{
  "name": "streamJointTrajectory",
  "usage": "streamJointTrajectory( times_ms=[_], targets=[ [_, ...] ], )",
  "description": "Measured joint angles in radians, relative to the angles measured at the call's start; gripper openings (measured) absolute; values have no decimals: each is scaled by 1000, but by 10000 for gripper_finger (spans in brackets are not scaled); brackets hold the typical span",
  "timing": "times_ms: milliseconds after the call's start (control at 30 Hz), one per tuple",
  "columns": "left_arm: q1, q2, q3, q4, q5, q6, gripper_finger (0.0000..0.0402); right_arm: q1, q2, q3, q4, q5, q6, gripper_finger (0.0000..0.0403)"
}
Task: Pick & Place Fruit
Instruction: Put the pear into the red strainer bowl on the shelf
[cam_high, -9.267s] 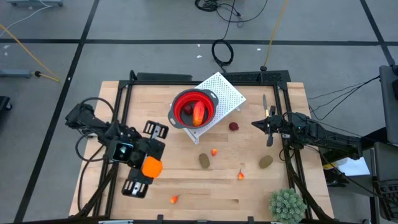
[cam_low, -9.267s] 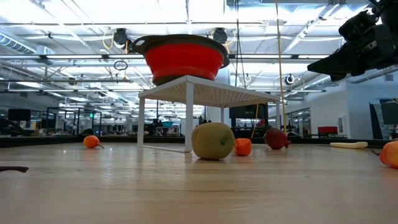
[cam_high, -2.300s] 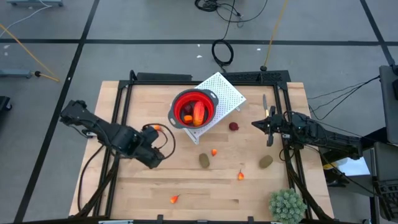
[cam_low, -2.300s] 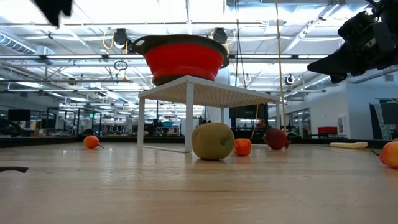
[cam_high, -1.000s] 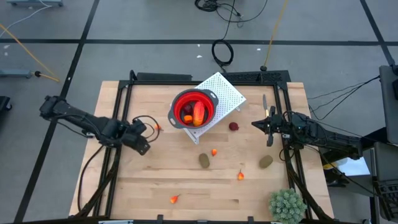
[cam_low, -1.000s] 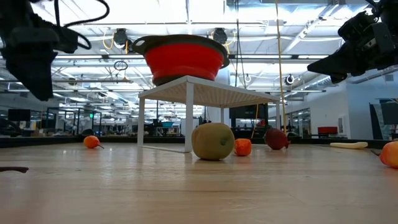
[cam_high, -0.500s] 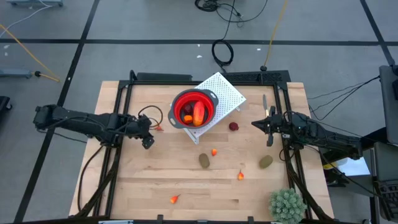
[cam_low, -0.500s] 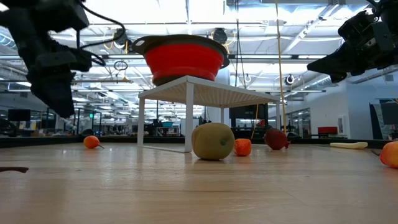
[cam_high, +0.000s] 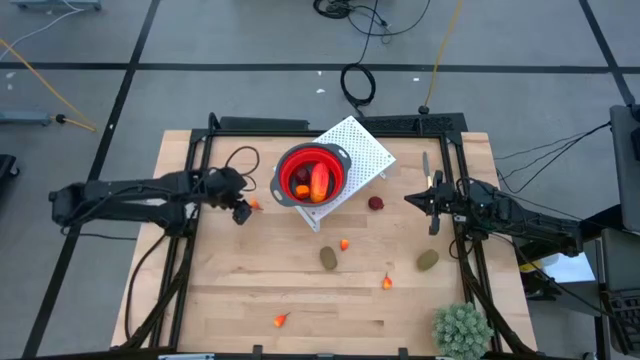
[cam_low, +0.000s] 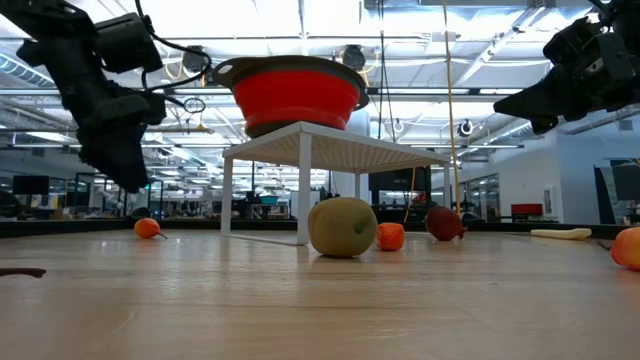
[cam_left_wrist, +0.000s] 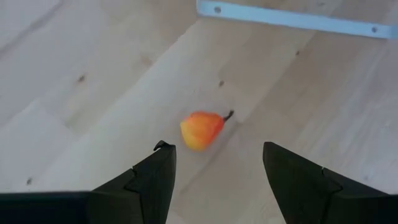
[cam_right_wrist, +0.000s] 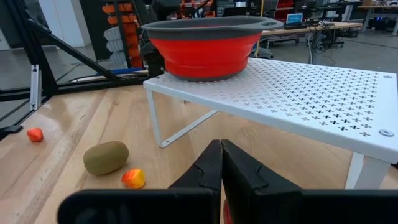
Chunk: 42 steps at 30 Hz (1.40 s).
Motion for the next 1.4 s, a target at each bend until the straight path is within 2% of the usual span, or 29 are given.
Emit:
streamJointTrajectory(
  times_ms=[233, 567, 800, 1167, 1400],
  targets=[
    [66, 10, 0, 47, 42, 102, 239, 0, 0, 0, 0, 0, -1, 0],
    [120, 193, 0, 118, 111, 120, 239, 0, 0, 0, 0, 0, -2, 0],
    [119, 263, 0, 142, 109, 193, 239, 0, 0, 0, 1, 0, -2, 0],
    [119, 274, 1, 154, 77, 311, 239, 0, 0, 0, 3, 0, -2, 0],
    [121, 319, 1, 160, 70, 333, 239, 0, 0, 0, 3, 0, -2, 0]
  ],
)
